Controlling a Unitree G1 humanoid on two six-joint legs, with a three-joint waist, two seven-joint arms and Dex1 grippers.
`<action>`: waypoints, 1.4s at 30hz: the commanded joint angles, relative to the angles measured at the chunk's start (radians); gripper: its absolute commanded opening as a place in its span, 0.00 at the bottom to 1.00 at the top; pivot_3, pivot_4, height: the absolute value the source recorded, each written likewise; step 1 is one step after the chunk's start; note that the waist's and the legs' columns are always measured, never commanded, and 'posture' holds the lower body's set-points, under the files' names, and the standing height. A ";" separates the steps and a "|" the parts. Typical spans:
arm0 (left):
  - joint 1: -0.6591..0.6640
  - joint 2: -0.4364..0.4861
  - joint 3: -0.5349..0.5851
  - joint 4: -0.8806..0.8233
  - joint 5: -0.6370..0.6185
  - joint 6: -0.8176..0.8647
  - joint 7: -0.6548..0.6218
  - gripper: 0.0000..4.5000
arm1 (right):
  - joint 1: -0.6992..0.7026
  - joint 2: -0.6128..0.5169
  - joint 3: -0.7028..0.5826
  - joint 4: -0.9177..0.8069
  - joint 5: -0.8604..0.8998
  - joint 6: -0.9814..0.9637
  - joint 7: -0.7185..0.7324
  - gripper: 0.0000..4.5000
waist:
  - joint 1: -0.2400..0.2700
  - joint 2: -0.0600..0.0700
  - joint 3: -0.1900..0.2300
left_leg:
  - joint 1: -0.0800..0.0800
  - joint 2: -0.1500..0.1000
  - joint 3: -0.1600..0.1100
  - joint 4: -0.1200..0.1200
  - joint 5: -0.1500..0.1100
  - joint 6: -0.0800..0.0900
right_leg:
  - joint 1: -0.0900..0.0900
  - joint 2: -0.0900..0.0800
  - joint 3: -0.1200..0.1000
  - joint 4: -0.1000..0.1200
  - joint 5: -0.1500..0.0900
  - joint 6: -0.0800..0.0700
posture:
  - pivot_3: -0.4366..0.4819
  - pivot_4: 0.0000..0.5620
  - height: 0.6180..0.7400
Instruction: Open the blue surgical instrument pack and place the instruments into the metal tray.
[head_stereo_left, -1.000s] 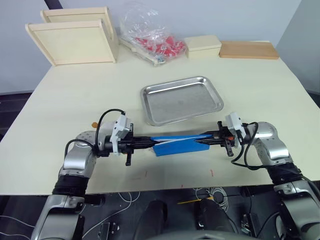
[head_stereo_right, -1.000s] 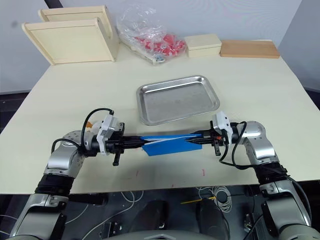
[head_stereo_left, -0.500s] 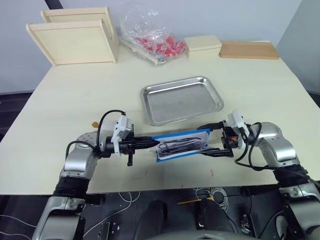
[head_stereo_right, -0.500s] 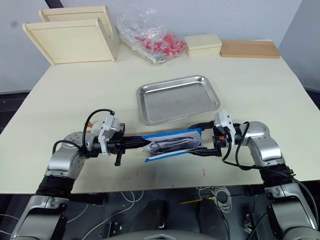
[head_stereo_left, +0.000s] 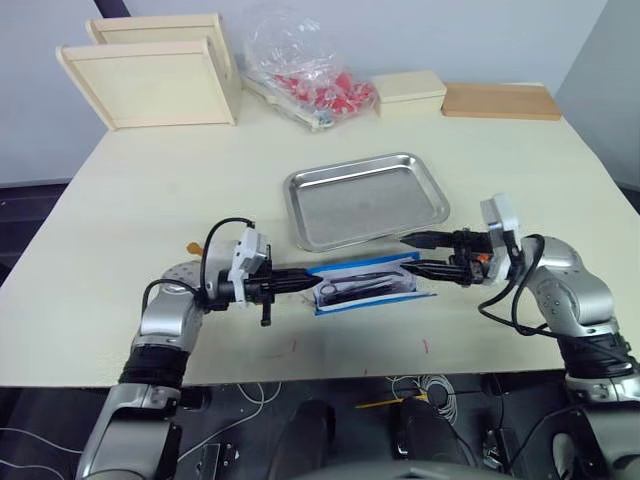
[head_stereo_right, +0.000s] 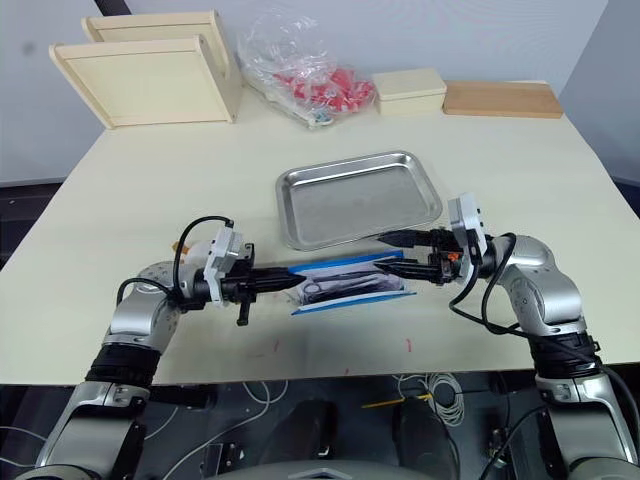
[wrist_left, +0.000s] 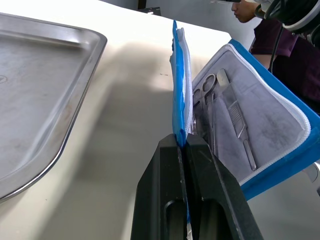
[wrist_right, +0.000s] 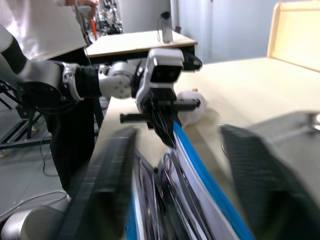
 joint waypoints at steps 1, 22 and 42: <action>-0.008 -0.015 -0.031 0.013 0.020 -0.014 -0.012 0.00 | 0.018 -0.033 0.025 0.010 -0.047 0.024 -0.021 0.06 | 0.000 0.000 0.000 | 0.000 0.000 0.000 0.000 0.000 0.000 | 0.000 0.000 0.000 0.000 0.000 0.000 | 0.48 0.27 1.00; -0.028 -0.025 -0.048 0.100 0.131 -0.060 0.100 0.00 | 0.197 -0.123 0.183 0.010 -0.249 -0.122 0.037 0.00 | -0.003 0.000 0.000 | 0.000 -0.001 0.000 0.000 0.000 0.000 | 0.000 0.000 0.000 0.000 0.000 0.000 | 0.48 0.27 1.00; -0.122 -0.062 -0.083 0.248 0.210 -0.091 0.146 0.00 | 0.288 -0.140 0.212 -0.055 -0.275 -0.070 -0.033 0.00 | 0.003 -0.002 -0.007 | 0.002 -0.001 -0.001 0.001 0.000 0.000 | 0.003 0.001 -0.002 0.000 0.000 0.000 | 0.48 0.27 1.00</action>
